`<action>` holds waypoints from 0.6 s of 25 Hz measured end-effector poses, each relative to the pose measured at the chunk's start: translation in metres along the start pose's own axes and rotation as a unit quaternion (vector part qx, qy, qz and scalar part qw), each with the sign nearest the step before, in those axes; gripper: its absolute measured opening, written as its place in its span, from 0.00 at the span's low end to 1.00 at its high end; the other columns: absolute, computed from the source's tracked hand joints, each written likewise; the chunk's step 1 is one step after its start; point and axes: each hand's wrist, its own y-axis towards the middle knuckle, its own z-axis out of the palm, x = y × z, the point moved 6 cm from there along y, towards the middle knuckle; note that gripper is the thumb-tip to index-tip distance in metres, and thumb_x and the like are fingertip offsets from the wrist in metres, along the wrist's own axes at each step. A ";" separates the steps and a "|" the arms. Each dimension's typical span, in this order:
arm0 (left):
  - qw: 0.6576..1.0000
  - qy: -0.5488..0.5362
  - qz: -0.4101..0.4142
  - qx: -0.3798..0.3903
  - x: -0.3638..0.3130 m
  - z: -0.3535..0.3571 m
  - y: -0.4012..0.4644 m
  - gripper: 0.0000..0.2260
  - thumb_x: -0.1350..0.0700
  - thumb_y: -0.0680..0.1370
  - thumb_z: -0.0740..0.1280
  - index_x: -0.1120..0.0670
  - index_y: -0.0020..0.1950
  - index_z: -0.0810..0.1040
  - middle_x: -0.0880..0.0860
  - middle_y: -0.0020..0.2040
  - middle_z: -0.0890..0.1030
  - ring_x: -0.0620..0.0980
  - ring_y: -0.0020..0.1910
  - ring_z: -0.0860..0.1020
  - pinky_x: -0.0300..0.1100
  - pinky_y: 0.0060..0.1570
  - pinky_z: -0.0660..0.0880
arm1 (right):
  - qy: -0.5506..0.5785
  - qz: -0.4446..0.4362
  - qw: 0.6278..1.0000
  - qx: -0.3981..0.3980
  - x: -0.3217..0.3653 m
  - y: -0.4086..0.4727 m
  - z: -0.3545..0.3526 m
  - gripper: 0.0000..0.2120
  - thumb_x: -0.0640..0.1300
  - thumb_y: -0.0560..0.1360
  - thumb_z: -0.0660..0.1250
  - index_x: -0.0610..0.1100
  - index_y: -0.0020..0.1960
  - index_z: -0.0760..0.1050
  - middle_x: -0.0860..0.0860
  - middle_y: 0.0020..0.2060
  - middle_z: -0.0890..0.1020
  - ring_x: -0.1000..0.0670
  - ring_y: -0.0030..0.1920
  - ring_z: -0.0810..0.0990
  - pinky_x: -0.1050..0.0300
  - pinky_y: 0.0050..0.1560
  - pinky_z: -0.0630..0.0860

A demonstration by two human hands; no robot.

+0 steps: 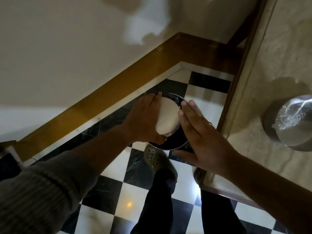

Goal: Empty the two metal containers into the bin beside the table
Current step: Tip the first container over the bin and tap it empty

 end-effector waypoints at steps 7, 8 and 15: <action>0.991 -0.052 0.036 -0.116 -0.012 -0.002 0.002 0.56 0.31 0.63 0.72 0.65 0.79 0.59 0.66 0.74 0.71 0.64 0.72 0.70 0.61 0.71 0.68 | -0.074 -0.083 0.992 0.063 0.030 0.018 0.014 0.59 0.80 0.63 0.59 0.36 0.76 0.52 0.35 0.77 0.54 0.36 0.78 0.50 0.33 0.74 0.57; 0.989 -0.059 0.043 -0.129 -0.011 -0.001 0.000 0.55 0.31 0.63 0.72 0.65 0.78 0.59 0.68 0.72 0.72 0.66 0.70 0.72 0.64 0.68 0.71 | -0.078 -0.086 0.984 0.133 0.026 0.019 0.032 0.60 0.80 0.62 0.57 0.37 0.77 0.53 0.37 0.77 0.56 0.37 0.78 0.52 0.33 0.74 0.56; 0.989 -0.043 0.037 -0.135 0.004 0.011 -0.001 0.57 0.31 0.61 0.73 0.66 0.77 0.58 0.69 0.73 0.70 0.67 0.70 0.71 0.63 0.68 0.71 | -0.045 -0.064 0.996 0.032 0.019 0.039 0.005 0.60 0.78 0.64 0.58 0.33 0.76 0.52 0.35 0.77 0.53 0.38 0.78 0.49 0.41 0.77 0.49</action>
